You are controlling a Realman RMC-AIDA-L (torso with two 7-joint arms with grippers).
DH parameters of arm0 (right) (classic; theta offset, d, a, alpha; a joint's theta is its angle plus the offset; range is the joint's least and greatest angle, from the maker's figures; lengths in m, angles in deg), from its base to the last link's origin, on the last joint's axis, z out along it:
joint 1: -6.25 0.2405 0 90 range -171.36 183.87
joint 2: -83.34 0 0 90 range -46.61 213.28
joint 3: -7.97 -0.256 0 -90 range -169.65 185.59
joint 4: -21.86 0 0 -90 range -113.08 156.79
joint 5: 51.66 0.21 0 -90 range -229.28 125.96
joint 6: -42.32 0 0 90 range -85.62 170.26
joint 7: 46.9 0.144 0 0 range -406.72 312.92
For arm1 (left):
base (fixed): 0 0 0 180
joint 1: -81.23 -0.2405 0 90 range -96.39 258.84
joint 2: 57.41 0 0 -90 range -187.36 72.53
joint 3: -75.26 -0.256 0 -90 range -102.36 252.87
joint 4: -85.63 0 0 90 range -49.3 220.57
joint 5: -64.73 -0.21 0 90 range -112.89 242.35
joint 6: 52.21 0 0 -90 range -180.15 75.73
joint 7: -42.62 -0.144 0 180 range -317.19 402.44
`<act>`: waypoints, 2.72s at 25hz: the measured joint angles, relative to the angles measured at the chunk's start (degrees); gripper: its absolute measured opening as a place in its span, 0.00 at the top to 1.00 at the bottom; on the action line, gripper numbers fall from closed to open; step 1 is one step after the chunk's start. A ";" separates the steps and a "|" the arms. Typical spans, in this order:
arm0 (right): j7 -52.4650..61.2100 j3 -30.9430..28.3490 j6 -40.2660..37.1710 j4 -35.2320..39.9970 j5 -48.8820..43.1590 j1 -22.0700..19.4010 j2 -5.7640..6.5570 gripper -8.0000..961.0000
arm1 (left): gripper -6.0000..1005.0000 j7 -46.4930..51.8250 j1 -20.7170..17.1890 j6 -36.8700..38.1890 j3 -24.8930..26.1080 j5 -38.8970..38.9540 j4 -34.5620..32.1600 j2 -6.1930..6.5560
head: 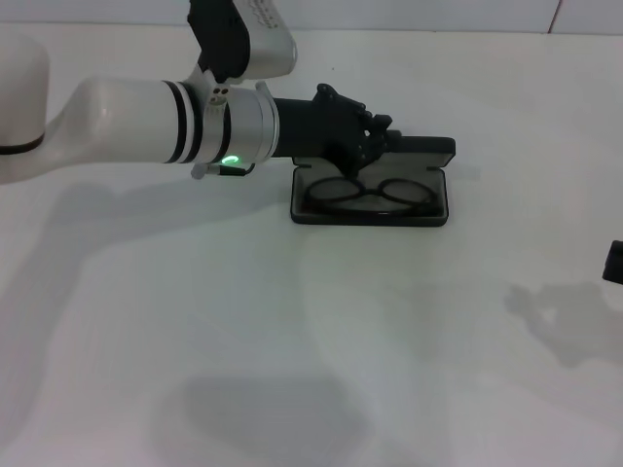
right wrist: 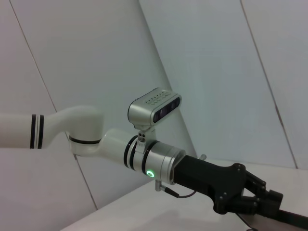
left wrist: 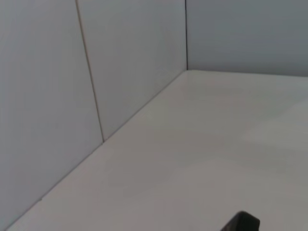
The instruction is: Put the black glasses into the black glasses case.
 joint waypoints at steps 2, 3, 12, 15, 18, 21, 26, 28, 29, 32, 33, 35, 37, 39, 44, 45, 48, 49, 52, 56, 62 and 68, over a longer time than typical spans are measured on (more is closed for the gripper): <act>0.00 0.00 0.00 -0.07 -0.21 0.13 0.00 0.89 | 0.81 0.17 0.05 0.11 -0.01 -0.63 0.01 -0.02; 0.00 0.00 0.00 -0.10 -0.25 0.18 0.00 0.89 | 0.81 0.20 0.05 0.16 -0.02 -0.72 0.03 -0.04; 0.00 0.00 -0.38 -0.70 -0.36 0.27 0.00 0.89 | 0.82 0.29 -0.70 1.34 -0.02 -0.82 0.26 -0.08; 0.00 0.04 -0.44 -0.90 -0.37 0.26 0.00 0.89 | 0.82 0.28 -0.74 3.04 -0.25 -1.21 0.49 -0.08; 0.00 0.15 -0.67 -0.95 -0.37 0.24 0.00 0.89 | 0.82 0.41 -0.75 4.34 -1.33 -1.74 0.49 -0.08; 0.00 0.18 -1.22 -0.95 -0.37 0.23 -0.04 0.89 | 0.82 0.65 -0.82 4.48 -2.95 -1.90 0.50 -0.09; 0.04 1.25 -1.42 -0.95 -0.31 0.23 -0.07 0.89 | 0.82 0.79 -1.48 4.61 -5.14 -1.90 0.51 -0.28; 0.04 1.49 -1.43 -0.95 -0.27 0.23 -0.08 0.89 | 0.81 0.74 -1.76 5.07 -5.25 -1.83 0.52 -0.33; 0.04 1.52 -1.43 -0.95 -0.27 0.23 -0.08 0.89 | 0.81 0.56 -2.04 5.52 -5.25 -1.76 0.40 -0.33; 0.03 1.63 -1.43 -0.97 -0.27 0.09 -0.09 0.88 | 0.80 -0.25 -3.83 8.15 -5.21 -1.26 -2.69 -0.36; 0.02 1.58 -1.43 -0.98 -0.28 -0.07 -0.10 0.87 | 0.80 -0.26 -5.24 9.74 -5.20 -0.85 -5.32 -0.40; 0.01 1.29 -1.53 -0.98 -0.49 -0.32 -0.08 0.85 | 0.79 0.18 -8.51 13.43 -5.13 0.65 -11.18 -0.39; -0.42 1.06 -2.13 -0.83 -0.78 -0.39 -0.05 0.84 | 0.79 0.21 -11.60 17.73 -4.80 2.61 -16.58 -0.17; -2.86 1.03 -3.95 -0.63 -0.97 -0.06 -0.04 0.83 | 0.78 -2.02 -15.22 24.10 -3.65 4.96 -21.82 0.26; -8.31 3.32 -6.02 -0.80 0.97 2.00 -0.17 0.70 | 0.77 -4.17 -22.13 38.49 6.00 7.41 -27.30 0.23; -9.29 4.08 -6.19 -0.82 1.88 2.41 -0.19 0.66 | 0.73 -2.21 -22.67 40.38 7.70 7.46 -27.59 0.48; -11.75 5.66 -6.49 -0.82 4.96 3.50 -0.19 0.57 | 0.63 2.66 -23.79 47.01 11.79 7.51 -27.38 1.73; -12.15 5.96 -6.50 -0.77 5.96 3.90 -0.18 0.54 | 0.59 3.69 -24.15 48.70 12.95 7.51 -27.31 2.10; -12.46 6.06 -6.57 -0.68 7.79 5.38 -0.18 0.46 | 0.48 5.52 -25.26 53.13 15.18 7.39 -27.27 2.89; -12.50 6.53 -6.60 -0.86 8.36 7.80 -0.18 0.33 | 0.33 5.76 -26.58 55.17 15.87 7.31 -26.91 3.27; -12.71 8.76 -5.89 -2.38 8.97 11.76 -0.27 0.14 | 0.29 5.43 -27.10 56.73 15.99 7.21 -25.34 3.26; -13.40 10.25 -5.87 -7.49 8.95 17.08 -0.40 0.08 | 0.29 5.21 -27.00 58.87 16.21 7.81 -23.38 3.47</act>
